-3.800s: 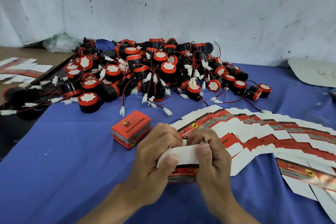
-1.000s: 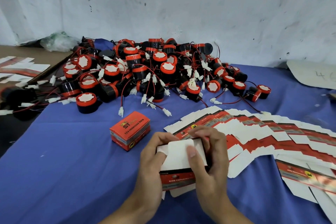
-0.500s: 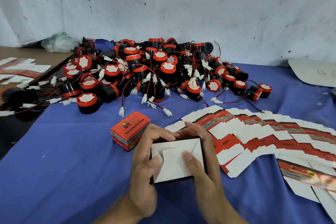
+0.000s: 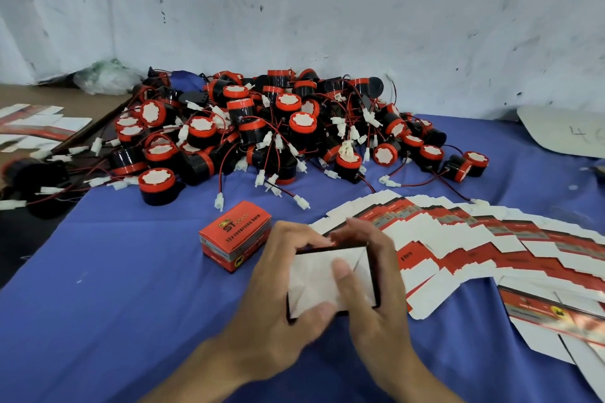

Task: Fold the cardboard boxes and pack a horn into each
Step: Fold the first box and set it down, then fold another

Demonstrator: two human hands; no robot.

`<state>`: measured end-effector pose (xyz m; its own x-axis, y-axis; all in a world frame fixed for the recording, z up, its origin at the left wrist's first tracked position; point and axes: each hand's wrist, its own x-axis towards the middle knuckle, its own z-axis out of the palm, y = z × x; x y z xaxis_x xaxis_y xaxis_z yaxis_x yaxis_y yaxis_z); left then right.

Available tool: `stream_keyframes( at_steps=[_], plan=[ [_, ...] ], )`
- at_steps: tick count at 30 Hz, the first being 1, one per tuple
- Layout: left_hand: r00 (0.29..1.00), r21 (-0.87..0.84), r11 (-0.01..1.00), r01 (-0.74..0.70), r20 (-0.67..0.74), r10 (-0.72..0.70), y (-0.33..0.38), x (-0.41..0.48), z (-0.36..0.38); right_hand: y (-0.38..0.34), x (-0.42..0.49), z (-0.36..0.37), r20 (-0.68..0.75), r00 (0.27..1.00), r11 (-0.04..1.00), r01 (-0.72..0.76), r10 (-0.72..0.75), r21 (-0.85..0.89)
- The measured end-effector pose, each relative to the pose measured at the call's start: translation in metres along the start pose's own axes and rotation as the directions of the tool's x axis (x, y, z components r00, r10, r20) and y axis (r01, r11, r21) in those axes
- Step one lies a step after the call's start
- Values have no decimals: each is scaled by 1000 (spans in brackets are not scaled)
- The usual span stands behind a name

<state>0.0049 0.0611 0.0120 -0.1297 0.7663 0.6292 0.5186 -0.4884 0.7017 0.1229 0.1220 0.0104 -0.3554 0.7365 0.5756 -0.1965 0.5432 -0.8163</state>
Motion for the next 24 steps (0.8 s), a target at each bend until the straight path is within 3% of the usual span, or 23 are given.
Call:
stream_keyframes(
  at_steps=[2,3,7,9,12,14,15,17,19,21,24],
  plan=[
    [995,122,992,-26,101,13,-7,0,-2,-3,11,-5,-93,996,999,-2,-3,-51],
    [997,147,989,-25,78,13,-9,1,-1,-4,16,-8,-139,990,999,0,-8,-54],
    [961,-27,995,100,-254,-104,-13,5,6,-7,15,-7,-206,979,999,-16,6,-45],
    [972,-105,985,137,-176,-154,-15,0,8,-6,11,-1,-72,990,992,-117,120,39],
    [942,-260,908,328,160,-294,-21,-2,7,-4,15,0,67,990,988,-132,127,74],
    [912,-314,858,406,81,-402,-29,6,-1,-3,22,-3,137,986,993,-89,99,-72],
    [904,-336,850,405,12,-426,-32,11,-5,0,25,-5,200,980,966,58,-7,-250],
    [891,-382,835,396,-61,-450,-37,17,-13,4,28,-6,459,873,736,418,-164,-533],
    [886,-328,848,416,-64,-459,-44,17,-20,1,33,-7,724,674,569,655,-143,-497],
    [901,-232,882,411,-43,-432,-49,17,-26,-7,45,-4,858,513,572,701,10,-426],
    [924,-194,913,358,-66,-376,-58,18,-38,-6,62,5,902,401,471,772,158,-426]
  ],
)
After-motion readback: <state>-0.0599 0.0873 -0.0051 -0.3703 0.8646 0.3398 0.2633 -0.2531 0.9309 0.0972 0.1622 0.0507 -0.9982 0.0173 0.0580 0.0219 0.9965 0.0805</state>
